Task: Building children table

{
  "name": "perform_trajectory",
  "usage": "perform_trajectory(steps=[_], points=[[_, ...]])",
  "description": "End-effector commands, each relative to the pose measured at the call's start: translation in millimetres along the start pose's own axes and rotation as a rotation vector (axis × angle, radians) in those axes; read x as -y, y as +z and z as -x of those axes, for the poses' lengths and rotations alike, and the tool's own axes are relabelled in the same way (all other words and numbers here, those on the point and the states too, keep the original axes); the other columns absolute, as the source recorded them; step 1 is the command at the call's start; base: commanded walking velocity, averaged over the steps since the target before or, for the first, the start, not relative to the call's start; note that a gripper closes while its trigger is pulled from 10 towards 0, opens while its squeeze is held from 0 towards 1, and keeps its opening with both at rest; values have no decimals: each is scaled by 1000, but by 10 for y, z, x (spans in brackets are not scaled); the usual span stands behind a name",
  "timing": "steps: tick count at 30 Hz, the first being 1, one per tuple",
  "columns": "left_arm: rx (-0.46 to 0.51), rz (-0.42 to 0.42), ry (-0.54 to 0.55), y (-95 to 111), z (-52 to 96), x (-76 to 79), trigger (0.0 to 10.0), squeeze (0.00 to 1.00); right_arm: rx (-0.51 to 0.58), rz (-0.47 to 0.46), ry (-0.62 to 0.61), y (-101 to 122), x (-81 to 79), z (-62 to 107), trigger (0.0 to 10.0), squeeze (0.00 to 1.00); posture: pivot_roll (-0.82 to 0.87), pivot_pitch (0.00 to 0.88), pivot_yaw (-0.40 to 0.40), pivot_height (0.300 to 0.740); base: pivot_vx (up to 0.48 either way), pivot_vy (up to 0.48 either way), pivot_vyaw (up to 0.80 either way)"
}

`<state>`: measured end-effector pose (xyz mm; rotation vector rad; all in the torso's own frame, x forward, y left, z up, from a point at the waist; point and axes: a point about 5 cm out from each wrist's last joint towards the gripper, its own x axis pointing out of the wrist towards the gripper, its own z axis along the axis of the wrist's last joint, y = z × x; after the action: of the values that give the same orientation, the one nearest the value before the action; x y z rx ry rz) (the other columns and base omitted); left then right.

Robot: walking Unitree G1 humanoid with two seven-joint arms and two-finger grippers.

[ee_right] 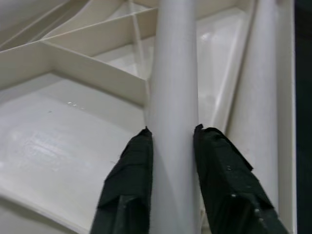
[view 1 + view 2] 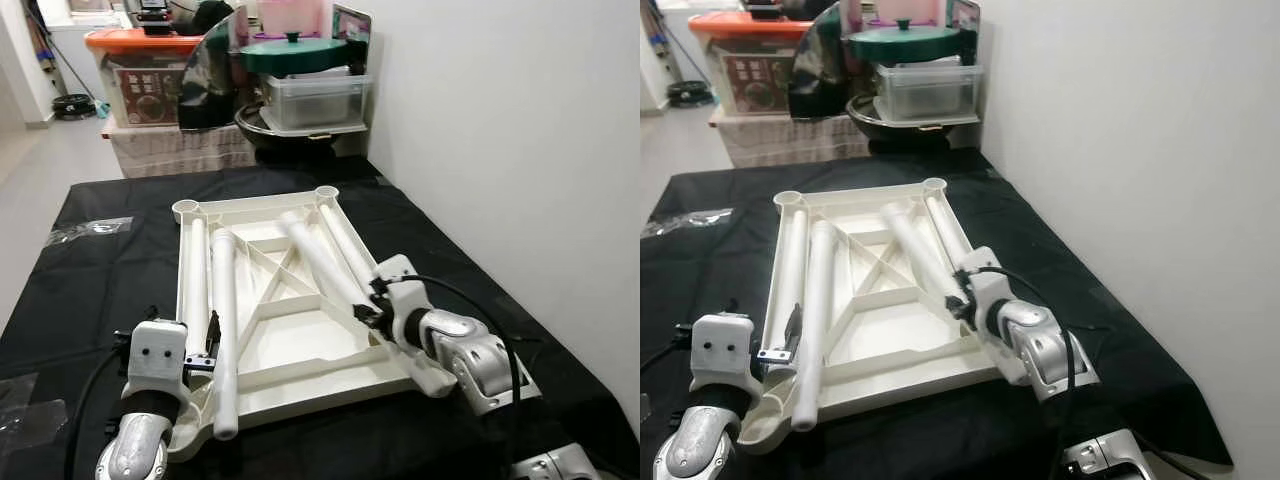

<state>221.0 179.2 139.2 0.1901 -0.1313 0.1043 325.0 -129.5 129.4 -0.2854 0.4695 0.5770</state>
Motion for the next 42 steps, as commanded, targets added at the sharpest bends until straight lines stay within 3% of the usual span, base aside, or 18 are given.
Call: perform_trajectory(steps=[1, 7, 8, 10, 11, 12, 14, 15, 22, 24, 27, 28, 30, 31, 32, 34, 39, 42], points=[[-35, -20, 1, -65, -4, -17, 10000, 0, -115, 9, 20, -242, -42, -37, 0, 0, 0, 0, -40, 740, 0, 0, 0], [-41, -26, 3, -79, -11, -26, 10000, 0, -78, 36, 36, -132, -25, -37, 0, 0, 2, 0, -40, 740, 0, 0, 0], [-43, -27, 3, -84, -13, -26, 10000, 0, -99, 60, 26, -154, -16, -45, 6157, 0, 2, 0, -40, 740, 0, 0, 0], [-44, -27, 2, -87, -15, -26, 10000, 0, -115, 76, 16, -173, -9, -51, 6157, 0, 2, 0, -40, 740, 0, 0, 0], [-45, -27, 2, -89, -15, -25, 10000, 0, -133, 84, 8, -196, 0, -61, 10000, 0, 3, 0, -42, 740, 0, 0, 0], [-48, -29, 1, -95, -15, -27, 10000, 0, -119, 72, -3, -188, 16, -55, 10000, 537, 3, 0, -44, 740, 0, 0, 0], [-50, -30, 1, -99, -14, -29, 10000, 0, -106, 60, -8, -179, 26, -49, 10000, 537, 3, 0, -44, 740, 0, 0, 0], [-53, -30, 4, -104, -10, -33, 10000, 0, -107, 33, -7, -182, 34, -45, 10000, 1000, 3, 0, -45, 740, 0, 0, 0], [-58, -31, 7, -109, 0, -34, 10000, 0, -43, -24, 33, -47, 13, -19, 10000, 1000, 6, 0, -46, 740, 0, 0, 0], [-59, -32, 7, -111, 4, -34, 10000, 0, 50, -27, 48, 204, -10, 27, 10000, 1000, 6, 0, -45, 740, 0, 0, 0], [-59, -32, 6, -111, 5, -35, 10000, 0, 105, -17, 50, 367, -19, 63, 10000, 1000, 6, 0, -45, 740, 0, 0, 0], [-59, -32, 5, -111, 5, -35, 10000, 0, 160, -8, 45, 549, -24, 109, 10000, 1000, 6, 0, -44, 740, 0, 0, 0], [-59, -32, 5, -111, 5, -35, 10000, 0, 160, -8, 45, 549, -24, 109, 10000, 1000, 6, 0, -44, 740, 0, 0, 0], [-59, -30, 4, -111, 6, -32, 10000, 0, 224, -13, 51, 739, -38, 157, 10000, 1000, 3, 0, -42, 740, 0, 0, 0], [-59, -30, 4, -111, 6, -32, 10000, 0, 224, -13, 51, 739, -38, 157, 10000, 1000, 3, 0, -42, 740, 0, 0, 0], [-59, -27, -2, -113, 9, -16, 10000, 0, 330, -47, 90, 1029, -88, 225, 10000, 1000, 4, 0, -42, 740, 0, 0, 0], [-59, -25, -6, -117, 5, -3, 10000, 0, 285, -33, 22, 1032, -48, 108, 10000, 1000, 4, 0, -46, 740, 0, 0, 0], [-57, -24, -6, -113, -1, 1, 10000, 0, 193, -48, -38, 888, -2, -40, 10000, 1000, 8, 0, -50, 740, 0, 0, 0]])
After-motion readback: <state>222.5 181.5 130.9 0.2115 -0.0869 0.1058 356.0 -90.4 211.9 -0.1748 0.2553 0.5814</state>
